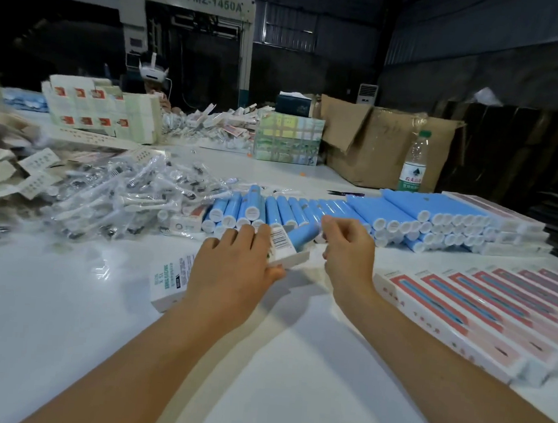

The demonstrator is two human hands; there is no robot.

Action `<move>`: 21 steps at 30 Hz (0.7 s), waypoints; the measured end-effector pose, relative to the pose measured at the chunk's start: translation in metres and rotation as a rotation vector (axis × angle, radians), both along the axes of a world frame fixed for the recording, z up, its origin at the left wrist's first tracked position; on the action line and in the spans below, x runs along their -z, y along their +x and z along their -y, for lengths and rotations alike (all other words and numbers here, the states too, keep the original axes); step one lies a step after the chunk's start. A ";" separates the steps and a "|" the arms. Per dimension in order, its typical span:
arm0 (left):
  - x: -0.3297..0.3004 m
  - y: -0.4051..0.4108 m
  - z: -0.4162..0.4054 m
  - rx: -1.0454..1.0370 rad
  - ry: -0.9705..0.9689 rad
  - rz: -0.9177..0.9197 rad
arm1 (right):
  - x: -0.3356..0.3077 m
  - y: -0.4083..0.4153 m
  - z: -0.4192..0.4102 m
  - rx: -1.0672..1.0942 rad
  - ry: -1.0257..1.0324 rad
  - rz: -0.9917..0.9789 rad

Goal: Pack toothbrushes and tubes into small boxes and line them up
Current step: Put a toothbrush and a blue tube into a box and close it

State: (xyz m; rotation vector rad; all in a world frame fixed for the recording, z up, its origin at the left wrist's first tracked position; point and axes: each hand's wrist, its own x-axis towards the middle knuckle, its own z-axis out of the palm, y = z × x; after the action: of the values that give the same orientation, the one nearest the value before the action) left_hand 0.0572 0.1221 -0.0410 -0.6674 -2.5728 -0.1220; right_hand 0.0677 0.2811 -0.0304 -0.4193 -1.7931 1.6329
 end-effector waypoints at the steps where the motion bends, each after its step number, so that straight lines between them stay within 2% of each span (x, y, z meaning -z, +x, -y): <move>1: 0.000 0.001 0.001 0.003 0.001 0.002 | 0.002 0.000 0.000 0.010 0.009 0.017; 6: 0.000 0.004 0.004 0.051 -0.008 0.053 | -0.003 0.001 -0.011 0.023 -0.140 0.030; 10: 0.001 0.010 0.001 0.102 -0.051 0.097 | -0.018 -0.004 -0.009 -0.011 0.013 0.001; 13: 0.002 0.015 -0.003 0.145 -0.093 0.083 | -0.038 -0.020 0.013 -0.151 0.325 -0.001; 18: 0.008 0.013 -0.003 0.181 -0.068 0.085 | -0.058 -0.071 0.073 -0.390 1.109 0.074; 21: 0.006 0.009 -0.004 0.183 -0.071 0.142 | -0.060 -0.115 0.094 -0.417 1.395 0.202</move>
State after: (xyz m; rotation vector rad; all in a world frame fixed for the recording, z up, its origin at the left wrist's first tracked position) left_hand 0.0661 0.1259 -0.0466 -0.9528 -2.6563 -0.1425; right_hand -0.0478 0.1875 0.0293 0.4727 -2.7566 0.2155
